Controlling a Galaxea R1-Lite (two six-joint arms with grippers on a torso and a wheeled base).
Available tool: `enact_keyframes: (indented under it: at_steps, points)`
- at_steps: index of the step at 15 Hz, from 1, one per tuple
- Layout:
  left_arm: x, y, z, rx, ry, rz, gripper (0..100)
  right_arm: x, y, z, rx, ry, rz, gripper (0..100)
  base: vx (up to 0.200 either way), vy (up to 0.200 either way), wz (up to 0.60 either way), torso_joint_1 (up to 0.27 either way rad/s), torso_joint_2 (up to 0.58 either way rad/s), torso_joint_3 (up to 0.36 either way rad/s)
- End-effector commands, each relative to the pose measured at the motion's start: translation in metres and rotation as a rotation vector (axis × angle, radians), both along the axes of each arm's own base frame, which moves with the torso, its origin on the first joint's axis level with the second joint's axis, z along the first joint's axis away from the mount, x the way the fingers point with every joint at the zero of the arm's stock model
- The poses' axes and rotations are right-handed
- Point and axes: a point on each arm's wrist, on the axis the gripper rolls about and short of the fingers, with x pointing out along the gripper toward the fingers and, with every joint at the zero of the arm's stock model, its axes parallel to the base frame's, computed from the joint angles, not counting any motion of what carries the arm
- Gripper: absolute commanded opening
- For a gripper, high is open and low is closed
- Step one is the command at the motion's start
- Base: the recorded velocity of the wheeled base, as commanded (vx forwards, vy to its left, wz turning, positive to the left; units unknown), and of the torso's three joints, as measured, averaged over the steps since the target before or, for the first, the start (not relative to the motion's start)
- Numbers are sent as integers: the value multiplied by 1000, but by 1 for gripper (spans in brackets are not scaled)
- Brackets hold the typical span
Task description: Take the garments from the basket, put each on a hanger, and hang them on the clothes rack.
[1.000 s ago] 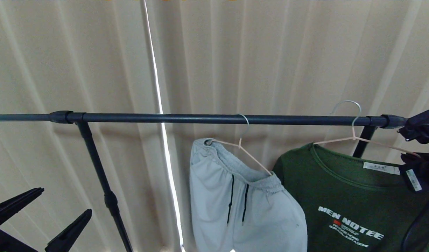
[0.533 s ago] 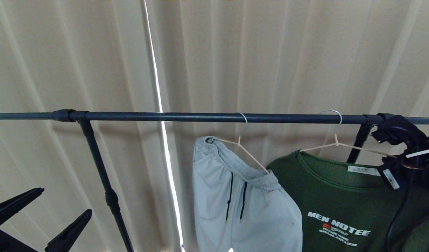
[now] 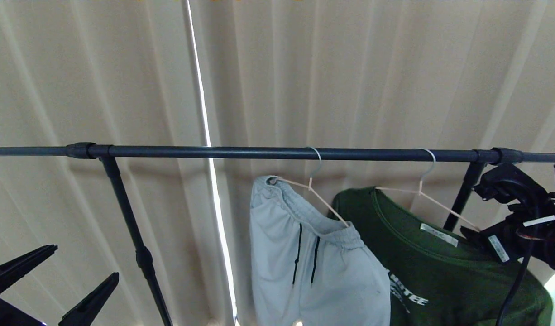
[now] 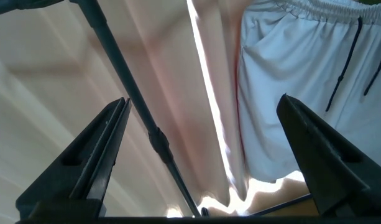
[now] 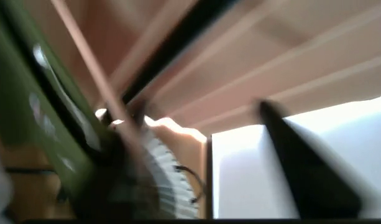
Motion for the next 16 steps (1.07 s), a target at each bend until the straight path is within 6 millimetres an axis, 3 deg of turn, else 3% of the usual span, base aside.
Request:
enact_keyframes:
  at_steps: [1,5,9,12,13,14,16]
  points:
    - [0,0,0,0,1,1,100,-22,4,3,61,-32,77,100,0,0,0,0,0,0]
    - [1,0,1,0,-2,1,100,-42,2,0,189,-92,230,100,0,0,0,0,0,0]
    - [-6,3,7,-24,-60,21,100,-72,-4,4,238,-312,296,100,0,0,0,0,0,0]
    - [-35,15,0,-35,-135,168,100,-109,-14,7,244,-433,292,100,0,0,0,0,0,0]
    - [-46,20,-7,-27,-129,270,100,-121,-18,0,240,-452,276,100,0,0,0,0,0,0]
    - [-69,25,-17,-17,-116,408,100,-144,-28,-18,209,-415,176,100,0,0,0,0,0,0]
    - [-101,23,-31,-8,-77,459,100,-172,-36,-38,178,-325,25,100,0,0,0,0,0,0]
